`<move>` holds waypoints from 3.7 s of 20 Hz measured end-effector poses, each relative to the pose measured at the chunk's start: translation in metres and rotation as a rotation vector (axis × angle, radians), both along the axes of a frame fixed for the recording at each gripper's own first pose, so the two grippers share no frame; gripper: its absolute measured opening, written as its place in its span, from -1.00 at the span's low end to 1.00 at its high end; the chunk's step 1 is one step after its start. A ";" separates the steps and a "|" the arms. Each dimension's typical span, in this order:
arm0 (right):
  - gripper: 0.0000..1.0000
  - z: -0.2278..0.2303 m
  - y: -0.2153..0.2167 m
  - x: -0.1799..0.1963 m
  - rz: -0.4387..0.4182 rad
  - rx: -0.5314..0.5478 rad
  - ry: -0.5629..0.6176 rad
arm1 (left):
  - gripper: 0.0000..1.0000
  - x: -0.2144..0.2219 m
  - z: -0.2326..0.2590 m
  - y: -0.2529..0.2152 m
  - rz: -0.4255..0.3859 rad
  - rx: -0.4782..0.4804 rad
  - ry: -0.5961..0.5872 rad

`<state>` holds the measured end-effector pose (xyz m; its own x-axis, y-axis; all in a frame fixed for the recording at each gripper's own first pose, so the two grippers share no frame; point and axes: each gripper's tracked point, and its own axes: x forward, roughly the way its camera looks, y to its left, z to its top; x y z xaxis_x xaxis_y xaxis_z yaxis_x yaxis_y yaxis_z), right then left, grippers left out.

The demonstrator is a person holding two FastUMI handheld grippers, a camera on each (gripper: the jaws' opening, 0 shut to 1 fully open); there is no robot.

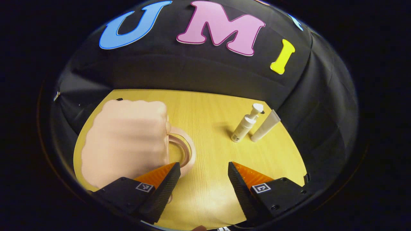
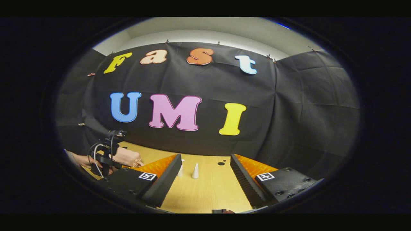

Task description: First open the suitcase, pack the skin care products into it, and then close the suitcase.

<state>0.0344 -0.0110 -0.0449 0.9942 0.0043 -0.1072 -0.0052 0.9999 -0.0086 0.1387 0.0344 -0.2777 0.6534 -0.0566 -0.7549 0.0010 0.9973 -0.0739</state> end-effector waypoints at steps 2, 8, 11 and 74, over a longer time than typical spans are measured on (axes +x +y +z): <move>0.93 -0.010 -0.013 0.019 -0.004 0.001 0.024 | 0.91 0.011 -0.017 0.004 0.019 0.020 0.053; 0.94 -0.038 -0.049 0.077 0.012 0.063 0.081 | 0.82 0.036 -0.050 0.000 0.061 0.042 0.124; 0.94 -0.049 -0.060 0.101 0.026 0.099 0.105 | 0.74 0.045 -0.059 0.007 0.079 0.091 0.143; 0.94 -0.029 0.101 0.122 0.104 0.034 0.098 | -0.84 -0.063 0.173 0.440 0.312 0.448 0.082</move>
